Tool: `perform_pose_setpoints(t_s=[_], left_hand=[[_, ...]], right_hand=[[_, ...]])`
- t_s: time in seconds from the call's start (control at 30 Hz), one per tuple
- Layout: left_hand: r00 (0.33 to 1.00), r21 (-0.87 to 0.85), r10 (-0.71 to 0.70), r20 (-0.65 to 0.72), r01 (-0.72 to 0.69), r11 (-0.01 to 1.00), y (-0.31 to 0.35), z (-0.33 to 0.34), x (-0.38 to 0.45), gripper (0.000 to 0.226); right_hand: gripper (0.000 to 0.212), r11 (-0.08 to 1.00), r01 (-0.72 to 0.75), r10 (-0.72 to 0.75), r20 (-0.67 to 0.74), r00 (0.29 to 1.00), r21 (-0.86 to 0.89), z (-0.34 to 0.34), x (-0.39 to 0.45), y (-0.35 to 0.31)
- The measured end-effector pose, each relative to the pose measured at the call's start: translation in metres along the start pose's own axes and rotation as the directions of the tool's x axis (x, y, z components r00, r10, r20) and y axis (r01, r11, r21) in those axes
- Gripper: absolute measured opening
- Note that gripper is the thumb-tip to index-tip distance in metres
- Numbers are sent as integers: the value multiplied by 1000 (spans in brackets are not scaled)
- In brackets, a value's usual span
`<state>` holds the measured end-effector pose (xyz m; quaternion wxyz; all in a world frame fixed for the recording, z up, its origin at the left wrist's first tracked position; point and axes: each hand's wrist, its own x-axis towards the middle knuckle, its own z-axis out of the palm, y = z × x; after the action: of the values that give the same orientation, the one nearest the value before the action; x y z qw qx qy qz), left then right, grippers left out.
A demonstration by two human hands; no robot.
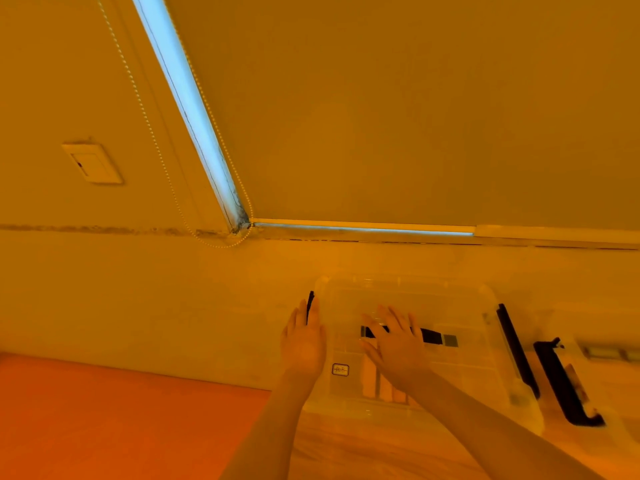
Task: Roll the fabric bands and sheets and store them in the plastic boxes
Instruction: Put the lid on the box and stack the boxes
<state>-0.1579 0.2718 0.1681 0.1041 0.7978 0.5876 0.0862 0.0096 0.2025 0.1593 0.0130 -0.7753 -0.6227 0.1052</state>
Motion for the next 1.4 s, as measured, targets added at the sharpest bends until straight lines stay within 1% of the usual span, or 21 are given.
perform_pose_setpoints(t_s=[0.1, 0.2, 0.3, 0.37, 0.43, 0.5, 0.57, 0.63, 0.7, 0.73, 0.83, 0.93, 0.97, 1.03, 1.07, 1.13, 1.17, 1.2, 1.27, 1.33, 1.4], left_hand=[[991, 50, 130, -41, -128, 990, 22, -8, -3, 52], [968, 28, 250, -32, -249, 968, 63, -14, 0, 50], [948, -16, 316, -47, -317, 948, 115, -13, 3, 50], [931, -11, 362, -44, -363, 932, 154, -9, 1, 49], [915, -6, 401, -48, -402, 916, 194, -3, -3, 49], [903, -20, 427, -52, -428, 903, 233, 7, -12, 49], [893, -65, 447, -53, -450, 891, 273, 20, -24, 48], [890, -113, 453, -59, -456, 883, 316, 36, -43, 48], [891, -164, 451, -54, -454, 876, 354, 51, -61, 47], [889, -182, 455, -46, -455, 871, 376, 61, -73, 47], [876, -222, 481, -27, -475, 852, 441, 85, -107, 49], [881, -233, 473, -13, -462, 855, 503, 103, -140, 49], [880, -227, 474, -15, -464, 856, 523, 107, -150, 49], [866, -219, 500, -9, -489, 844, 559, 116, -166, 49], [857, -230, 516, 6, -501, 834, 576, 120, -171, 49], [837, -244, 546, 35, -522, 817, 607, 130, -178, 51], [830, -244, 556, 48, -530, 812, 621, 134, -180, 52], [821, -243, 567, 62, -539, 807, 634, 139, -181, 52], [797, -248, 600, 70, -569, 784, 658, 146, -184, 52], [764, -240, 641, 75, -610, 755, 679, 154, -184, 51], [745, -249, 659, 103, -622, 742, 699, 163, -181, 51]], right_hand=[[76, 1000, -19, 20, -50, 999, 14, -7, -12, 24], [80, 996, -61, 65, -79, 995, 62, -28, -31, 56], [82, 997, -73, 78, -138, 987, 40, -46, -46, 100], [76, 992, -113, 121, -198, 973, 50, -55, -57, 132], [65, 984, -170, 179, -206, 962, 61, -64, -70, 169], [53, 974, -222, 227, -198, 954, 45, -74, -85, 207], [53, 969, -239, 246, -201, 948, 57, -79, -101, 251], [54, 970, -228, 239, -166, 957, 86, -75, -120, 299], [48, 976, -211, 217, -248, 944, 49, -80, -141, 335], [47, 977, -212, 214, -264, 940, 40, -78, -154, 360], [56, 975, -218, 224, -291, 930, 53, -74, -195, 432], [50, 970, -231, 243, -265, 933, 74, -77, -237, 495], [52, 972, -223, 235, -277, 932, 73, -79, -250, 514], [56, 962, -265, 274, -240, 931, 69, -78, -272, 548], [58, 954, -284, 301, -265, 916, 99, -74, -281, 564], [66, 923, -346, 374, -185, 909, 167, -72, -298, 595], [69, 912, -363, 397, -194, 897, 191, -71, -305, 609], [67, 903, -388, 423, -223, 878, 185, -73, -313, 619], [57, 886, -430, 460, -214, 861, 175, -67, -329, 643], [58, 868, -466, 494, -203, 846, 172, -62, -345, 664], [60, 850, -486, 520, -186, 833, 200, -58, -357, 680]])
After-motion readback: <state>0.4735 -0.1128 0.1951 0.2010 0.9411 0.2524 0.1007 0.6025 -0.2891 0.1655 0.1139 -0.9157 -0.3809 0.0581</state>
